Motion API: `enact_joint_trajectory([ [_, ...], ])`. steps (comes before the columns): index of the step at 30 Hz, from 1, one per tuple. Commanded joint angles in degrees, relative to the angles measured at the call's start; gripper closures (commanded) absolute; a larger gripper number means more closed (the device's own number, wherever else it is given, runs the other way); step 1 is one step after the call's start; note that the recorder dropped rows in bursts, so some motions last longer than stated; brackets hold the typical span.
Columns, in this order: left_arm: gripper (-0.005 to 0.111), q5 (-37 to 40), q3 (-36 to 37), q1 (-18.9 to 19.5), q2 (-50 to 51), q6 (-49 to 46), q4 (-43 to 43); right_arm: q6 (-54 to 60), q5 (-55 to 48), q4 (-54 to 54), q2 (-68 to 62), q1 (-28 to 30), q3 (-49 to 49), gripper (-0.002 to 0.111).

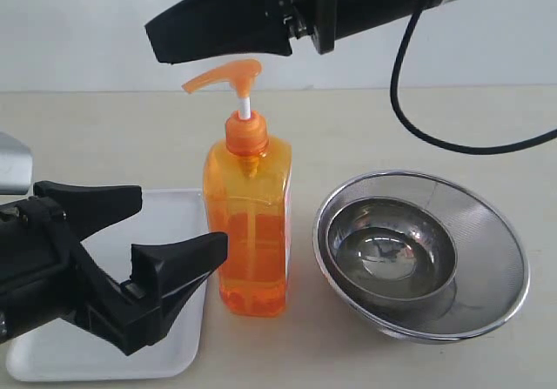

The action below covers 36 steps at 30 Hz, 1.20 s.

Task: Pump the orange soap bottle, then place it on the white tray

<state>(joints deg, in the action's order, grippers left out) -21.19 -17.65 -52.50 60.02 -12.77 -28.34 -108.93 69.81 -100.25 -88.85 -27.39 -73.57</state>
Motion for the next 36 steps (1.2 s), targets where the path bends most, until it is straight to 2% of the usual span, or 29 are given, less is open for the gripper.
enact_joint_trajectory([
  [1,0.012,-0.33,0.26,-0.20,-0.37,0.47,-0.08,-5.23,0.15,0.31,0.96,-0.86,0.36,0.108],
  [7,0.012,-0.43,0.26,-0.20,-0.37,0.47,-0.08,-7.09,0.15,0.31,1.33,-2.44,1.33,0.108],
  [13,0.012,0.09,0.26,-0.20,-0.37,0.47,-0.08,5.02,-1.21,0.31,6.56,-2.44,12.16,0.108],
  [19,0.012,0.30,0.26,-0.20,-0.37,0.47,-0.08,13.71,-24.53,0.31,17.83,-2.44,21.48,0.108],
  [27,0.012,0.30,0.26,-0.20,-0.37,0.47,-0.08,13.60,-51.03,0.31,27.33,-2.44,27.14,0.108],
  [29,0.012,0.30,0.26,-0.20,-0.37,0.47,-0.08,12.59,-54.44,0.31,27.64,-2.44,27.82,0.108],
  [36,0.012,-0.01,0.26,-0.20,-0.37,0.47,-0.08,9.71,-55.85,0.31,27.64,-2.44,28.38,0.108],
])
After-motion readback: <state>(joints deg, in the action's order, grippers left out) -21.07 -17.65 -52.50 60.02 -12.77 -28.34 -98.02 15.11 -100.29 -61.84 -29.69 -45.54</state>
